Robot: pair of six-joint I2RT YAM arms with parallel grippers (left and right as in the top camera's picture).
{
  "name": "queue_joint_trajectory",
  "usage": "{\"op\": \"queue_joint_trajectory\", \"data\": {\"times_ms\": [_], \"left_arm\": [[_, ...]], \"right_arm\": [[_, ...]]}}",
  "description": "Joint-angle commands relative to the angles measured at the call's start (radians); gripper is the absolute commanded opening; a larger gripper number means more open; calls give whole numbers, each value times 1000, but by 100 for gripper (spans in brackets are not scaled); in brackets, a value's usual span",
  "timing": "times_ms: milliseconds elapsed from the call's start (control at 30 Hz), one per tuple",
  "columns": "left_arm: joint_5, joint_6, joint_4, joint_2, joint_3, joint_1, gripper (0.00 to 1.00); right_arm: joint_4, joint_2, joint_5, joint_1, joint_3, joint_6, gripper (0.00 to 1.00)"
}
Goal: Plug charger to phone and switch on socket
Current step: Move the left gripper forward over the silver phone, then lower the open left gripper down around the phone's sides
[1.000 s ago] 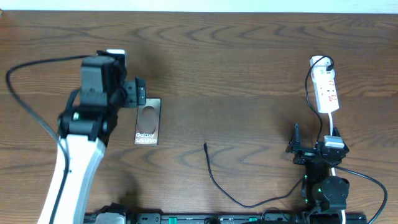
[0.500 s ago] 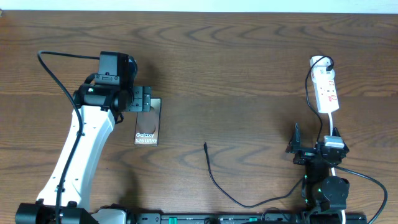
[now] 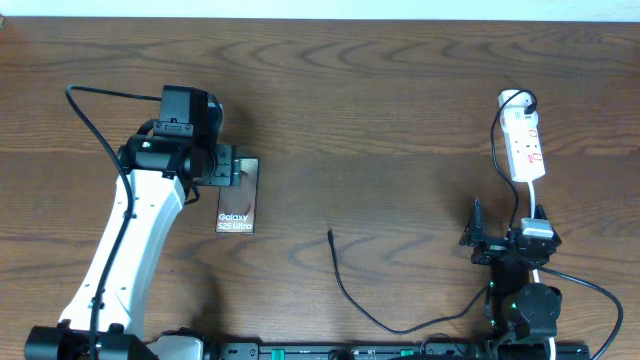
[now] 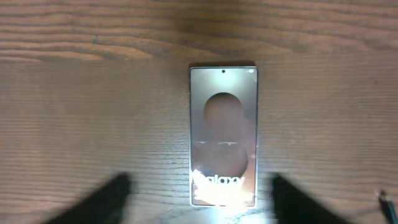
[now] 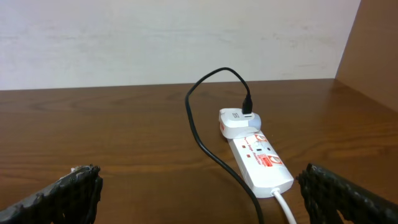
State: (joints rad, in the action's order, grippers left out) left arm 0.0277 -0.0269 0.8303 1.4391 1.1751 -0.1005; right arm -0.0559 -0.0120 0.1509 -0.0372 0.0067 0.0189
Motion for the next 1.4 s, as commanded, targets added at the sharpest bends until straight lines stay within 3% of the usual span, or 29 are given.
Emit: {"op": "queue_joint_trajectory", "data": {"times_ms": [0,233,733,1367], "left_arm": [[18,-2,4,3,15,-1,100],[93,-2,39,16,15,-2,100],[93,2,74,296,15,-2,100],[88,35,-12,306,4,-2,100]], "right_arm": [[-4,4,7,-10,-1,6,99],[-4,5,7,-10,-1,6,99],[-4,5,7,-10,-1,6,99],[-4,5,7,-10,-1,6,99]]}}
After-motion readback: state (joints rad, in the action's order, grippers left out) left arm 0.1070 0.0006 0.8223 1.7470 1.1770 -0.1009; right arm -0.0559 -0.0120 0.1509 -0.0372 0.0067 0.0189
